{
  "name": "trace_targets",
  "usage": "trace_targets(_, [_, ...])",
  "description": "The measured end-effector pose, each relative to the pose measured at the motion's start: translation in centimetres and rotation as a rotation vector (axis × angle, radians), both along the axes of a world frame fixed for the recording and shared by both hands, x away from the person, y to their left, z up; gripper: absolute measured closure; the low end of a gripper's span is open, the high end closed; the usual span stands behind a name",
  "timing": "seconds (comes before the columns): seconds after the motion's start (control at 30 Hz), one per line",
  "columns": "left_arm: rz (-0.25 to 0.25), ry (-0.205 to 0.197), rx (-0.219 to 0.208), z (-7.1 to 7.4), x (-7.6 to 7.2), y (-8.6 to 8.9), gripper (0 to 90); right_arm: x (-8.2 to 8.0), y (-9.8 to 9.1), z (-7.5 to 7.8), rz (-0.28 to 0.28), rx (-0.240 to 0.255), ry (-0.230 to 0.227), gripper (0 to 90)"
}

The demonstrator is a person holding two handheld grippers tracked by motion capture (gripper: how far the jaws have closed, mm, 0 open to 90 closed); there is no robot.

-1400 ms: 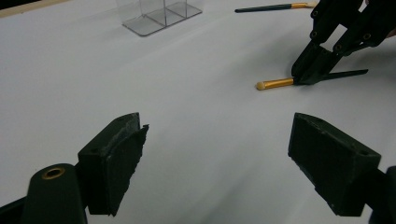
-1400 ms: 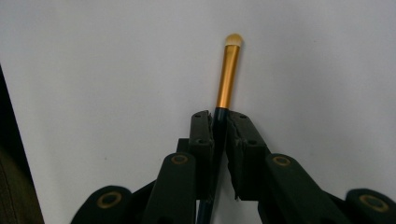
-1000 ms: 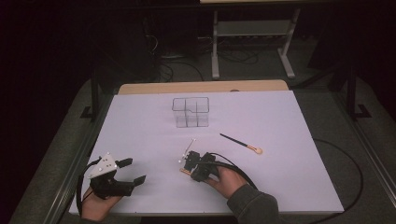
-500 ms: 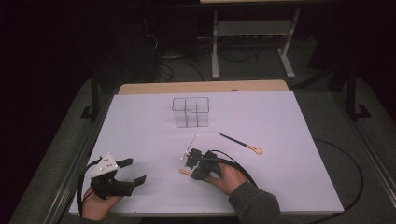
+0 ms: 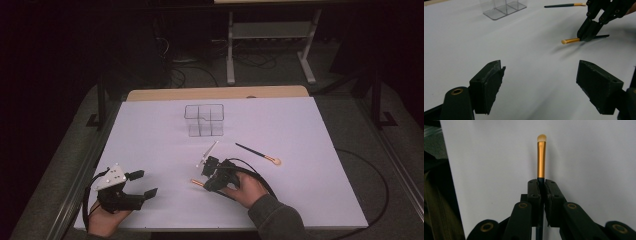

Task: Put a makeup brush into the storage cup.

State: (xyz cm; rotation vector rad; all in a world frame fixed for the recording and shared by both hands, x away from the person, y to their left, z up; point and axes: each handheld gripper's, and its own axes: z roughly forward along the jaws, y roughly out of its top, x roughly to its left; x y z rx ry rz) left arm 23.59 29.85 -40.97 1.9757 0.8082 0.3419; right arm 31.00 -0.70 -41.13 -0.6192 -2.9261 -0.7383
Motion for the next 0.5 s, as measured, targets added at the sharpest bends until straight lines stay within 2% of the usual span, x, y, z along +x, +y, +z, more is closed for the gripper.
trace_targets(0.07, [-0.013, -0.007, -0.022, 0.3, 0.0, -0.3, 21.8, 0.1, -0.5, 0.3, -0.002, 0.025, -0.006, 82.7])
trace_targets(0.17, [-0.022, -0.007, -0.027, 0.5, 0.0, -0.6, 22.7, 0.1, -0.8, 0.5, -0.004, 0.038, -0.007, 82.7])
trace_targets(0.2, [-0.039, 0.001, -0.013, 0.6, 0.0, -0.9, 23.0, 0.2, -1.1, 0.7, -0.006, 0.059, -0.015, 82.7])
trace_targets(0.23, [-0.039, 0.001, -0.013, 0.6, 0.0, -0.9, 23.3, 0.2, -1.1, 0.7, -0.006, 0.059, -0.015, 82.7])
trace_targets(0.3, [-0.041, 0.007, -0.026, 0.7, 0.0, -1.2, 23.6, 0.3, -1.4, 0.9, -0.007, 0.089, -0.018, 82.7])
trace_targets(0.43, [-0.067, 0.019, -0.033, 0.9, 0.3, -1.5, 24.6, 0.3, -1.6, 1.2, -0.01, 0.11, -0.013, 82.7])
trace_targets(0.5, [-0.089, 0.026, -0.064, 1.2, 0.5, -1.7, 25.3, 0.2, -1.8, 1.4, 0.002, 0.139, -0.02, 82.8])
